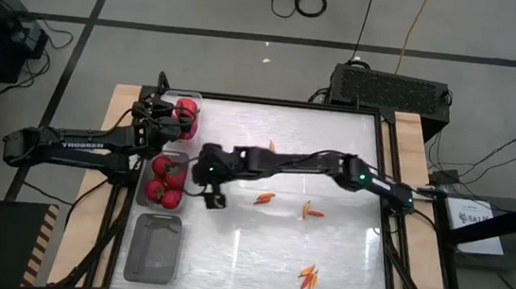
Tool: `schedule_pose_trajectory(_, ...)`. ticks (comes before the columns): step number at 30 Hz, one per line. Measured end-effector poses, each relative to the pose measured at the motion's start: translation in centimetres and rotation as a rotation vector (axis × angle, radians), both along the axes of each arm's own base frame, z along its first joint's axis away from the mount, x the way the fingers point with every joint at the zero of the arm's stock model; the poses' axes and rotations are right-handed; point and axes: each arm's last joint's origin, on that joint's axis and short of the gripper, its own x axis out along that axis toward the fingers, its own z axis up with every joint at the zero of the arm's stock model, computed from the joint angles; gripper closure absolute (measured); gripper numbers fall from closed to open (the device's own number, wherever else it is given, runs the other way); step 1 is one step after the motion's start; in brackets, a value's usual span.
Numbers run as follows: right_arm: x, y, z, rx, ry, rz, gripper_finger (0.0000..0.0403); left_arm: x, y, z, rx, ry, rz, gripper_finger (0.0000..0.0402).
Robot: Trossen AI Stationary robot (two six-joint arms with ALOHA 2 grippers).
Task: Sort produce into baskets
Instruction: Put the center orange chili pepper into the bottom black transparent bin
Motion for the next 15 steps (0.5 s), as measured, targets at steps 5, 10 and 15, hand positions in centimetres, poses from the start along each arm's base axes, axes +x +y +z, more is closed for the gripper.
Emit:
schedule_pose_trajectory(5,-4.1,-0.4,3.9,-0.056,0.18,-0.094,0.0019,0.2,0.0,0.2,-0.003,-0.035,-0.022,0.0017)
schedule_pose_trajectory(10,-8.6,-0.5,7.2,-0.046,0.357,-0.131,0.0019,1.3,-0.1,0.9,-0.052,-0.175,-0.215,0.0017)
schedule_pose_trajectory(15,-12.2,-0.5,9.2,-0.059,0.517,-0.122,0.0019,2.7,-1.1,2.3,-0.077,-0.361,-0.501,0.0017)
